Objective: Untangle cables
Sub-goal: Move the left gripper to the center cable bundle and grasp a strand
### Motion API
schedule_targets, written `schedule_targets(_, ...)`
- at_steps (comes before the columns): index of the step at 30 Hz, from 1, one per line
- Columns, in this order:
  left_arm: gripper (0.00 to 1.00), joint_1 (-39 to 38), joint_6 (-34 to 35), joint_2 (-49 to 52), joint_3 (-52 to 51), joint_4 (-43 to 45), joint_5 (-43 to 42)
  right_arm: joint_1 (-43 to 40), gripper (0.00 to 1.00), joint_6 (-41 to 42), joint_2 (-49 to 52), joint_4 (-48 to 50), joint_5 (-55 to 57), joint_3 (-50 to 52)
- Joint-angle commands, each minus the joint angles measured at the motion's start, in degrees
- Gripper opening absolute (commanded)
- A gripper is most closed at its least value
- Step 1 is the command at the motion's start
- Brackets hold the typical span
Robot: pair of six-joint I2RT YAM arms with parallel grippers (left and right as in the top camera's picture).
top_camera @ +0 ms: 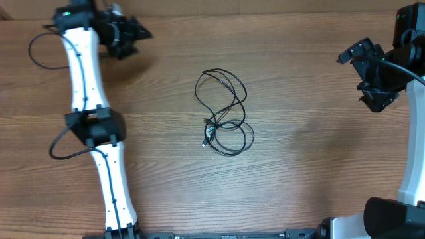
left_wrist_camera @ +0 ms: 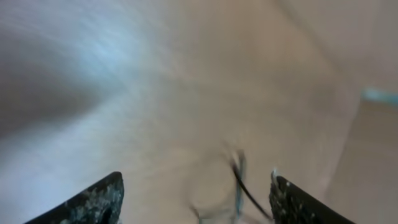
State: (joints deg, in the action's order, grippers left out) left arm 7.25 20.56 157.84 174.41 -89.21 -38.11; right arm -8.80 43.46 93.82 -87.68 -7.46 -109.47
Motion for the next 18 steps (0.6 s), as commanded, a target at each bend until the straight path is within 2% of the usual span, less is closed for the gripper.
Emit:
schedule_targets(1,0.76,-5.0,-2.4,-1.3,5.7,-3.8,-1.3,0.1,1.00,-0.5,-0.2,0.2,0.6,-0.4)
schedule_targets(7,0.77,-12.1,-2.3,-4.1,5.7,-7.3,-1.3,0.1,1.00,-0.5,-0.2,0.2,0.6,-0.4)
schedule_targets(11,0.81,-17.4,0.5,-4.2,5.4,-7.6,-0.2,0.1,1.00,-0.5,-0.2,0.2,0.6,-0.4)
schedule_targets(18,0.80,-27.9,7.1,-4.2,4.7,-7.6,14.0,0.1,1.00,-0.5,-0.2,0.2,0.6,-0.4)
